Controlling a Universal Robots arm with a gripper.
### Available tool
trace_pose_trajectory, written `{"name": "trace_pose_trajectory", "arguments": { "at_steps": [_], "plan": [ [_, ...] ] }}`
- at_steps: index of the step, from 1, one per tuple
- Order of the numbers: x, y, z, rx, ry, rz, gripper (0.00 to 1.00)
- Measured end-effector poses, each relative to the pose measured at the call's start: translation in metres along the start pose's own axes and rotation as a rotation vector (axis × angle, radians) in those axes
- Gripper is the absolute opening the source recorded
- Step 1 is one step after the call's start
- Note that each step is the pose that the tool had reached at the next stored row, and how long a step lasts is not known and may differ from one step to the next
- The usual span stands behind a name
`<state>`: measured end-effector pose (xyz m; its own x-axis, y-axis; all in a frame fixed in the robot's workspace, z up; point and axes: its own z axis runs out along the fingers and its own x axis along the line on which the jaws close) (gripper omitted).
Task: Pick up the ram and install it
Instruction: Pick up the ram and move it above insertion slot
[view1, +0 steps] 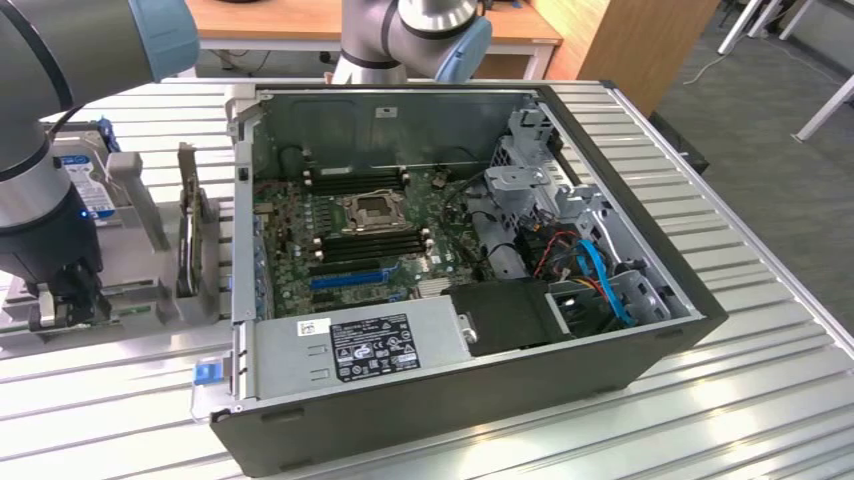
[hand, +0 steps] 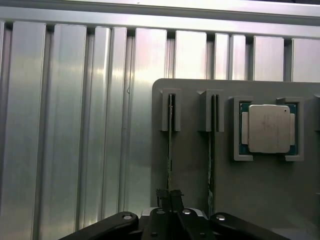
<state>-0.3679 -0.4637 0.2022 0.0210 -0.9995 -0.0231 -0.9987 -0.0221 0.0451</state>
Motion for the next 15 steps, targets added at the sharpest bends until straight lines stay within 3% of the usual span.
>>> {"name": "trace_pose_trajectory", "arguments": {
  "at_steps": [1, 15],
  "plan": [
    [0.0, 0.0, 0.0, 0.0, 0.0, 0.0, 0.12],
    [0.0, 0.0001, -0.0009, 0.0, 0.0, 0.0, 0.12]
  ]
}}
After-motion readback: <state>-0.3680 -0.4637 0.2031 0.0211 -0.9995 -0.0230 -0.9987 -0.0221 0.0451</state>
